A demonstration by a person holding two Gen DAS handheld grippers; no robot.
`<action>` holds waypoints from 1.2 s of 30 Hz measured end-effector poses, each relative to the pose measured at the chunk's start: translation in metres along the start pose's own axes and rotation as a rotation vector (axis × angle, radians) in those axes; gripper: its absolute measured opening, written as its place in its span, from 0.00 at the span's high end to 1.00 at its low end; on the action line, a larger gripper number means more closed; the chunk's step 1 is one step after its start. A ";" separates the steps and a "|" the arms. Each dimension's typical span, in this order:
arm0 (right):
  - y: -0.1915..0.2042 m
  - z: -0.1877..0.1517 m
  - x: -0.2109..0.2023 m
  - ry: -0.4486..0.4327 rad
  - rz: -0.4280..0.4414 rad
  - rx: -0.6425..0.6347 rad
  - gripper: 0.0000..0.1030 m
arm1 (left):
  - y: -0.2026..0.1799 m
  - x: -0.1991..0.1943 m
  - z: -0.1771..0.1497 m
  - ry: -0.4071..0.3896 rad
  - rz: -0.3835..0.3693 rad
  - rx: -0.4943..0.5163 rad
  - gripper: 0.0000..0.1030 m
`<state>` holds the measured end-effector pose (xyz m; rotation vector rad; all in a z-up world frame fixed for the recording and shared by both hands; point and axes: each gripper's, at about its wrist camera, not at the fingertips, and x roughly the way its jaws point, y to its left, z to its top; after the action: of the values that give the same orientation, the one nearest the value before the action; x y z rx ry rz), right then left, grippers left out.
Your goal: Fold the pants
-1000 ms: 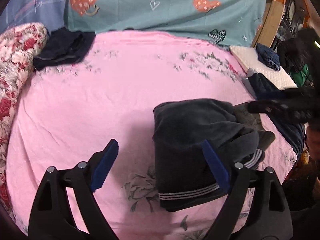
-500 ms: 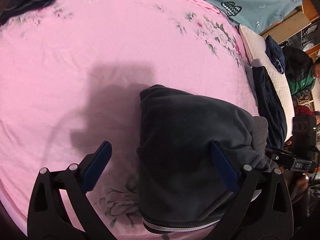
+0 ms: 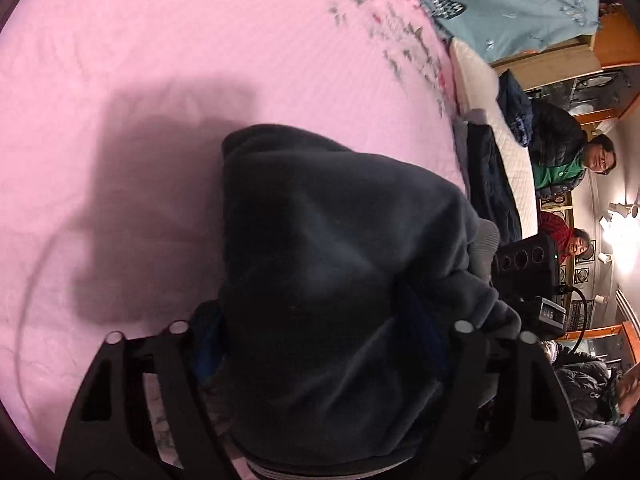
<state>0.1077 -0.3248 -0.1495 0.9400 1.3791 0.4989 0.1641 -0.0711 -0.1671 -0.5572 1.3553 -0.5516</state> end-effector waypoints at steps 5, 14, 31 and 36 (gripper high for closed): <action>0.053 0.005 -0.009 -0.051 0.018 -0.158 0.49 | -0.021 -0.024 -0.008 -0.098 0.000 0.065 0.54; 0.113 0.118 0.038 -0.088 0.128 -0.238 0.49 | -0.016 -0.098 0.100 -0.318 0.111 0.114 0.54; 0.129 0.113 0.024 -0.267 -0.282 -0.337 0.01 | 0.026 -0.109 0.115 -0.399 0.496 0.000 0.05; 0.152 0.043 0.018 -0.355 -0.533 -0.468 0.01 | -0.012 -0.132 0.051 -0.448 0.626 0.075 0.02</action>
<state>0.1851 -0.2370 -0.0420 0.2410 1.0629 0.2141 0.1964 0.0097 -0.0545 -0.1555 0.9978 0.0394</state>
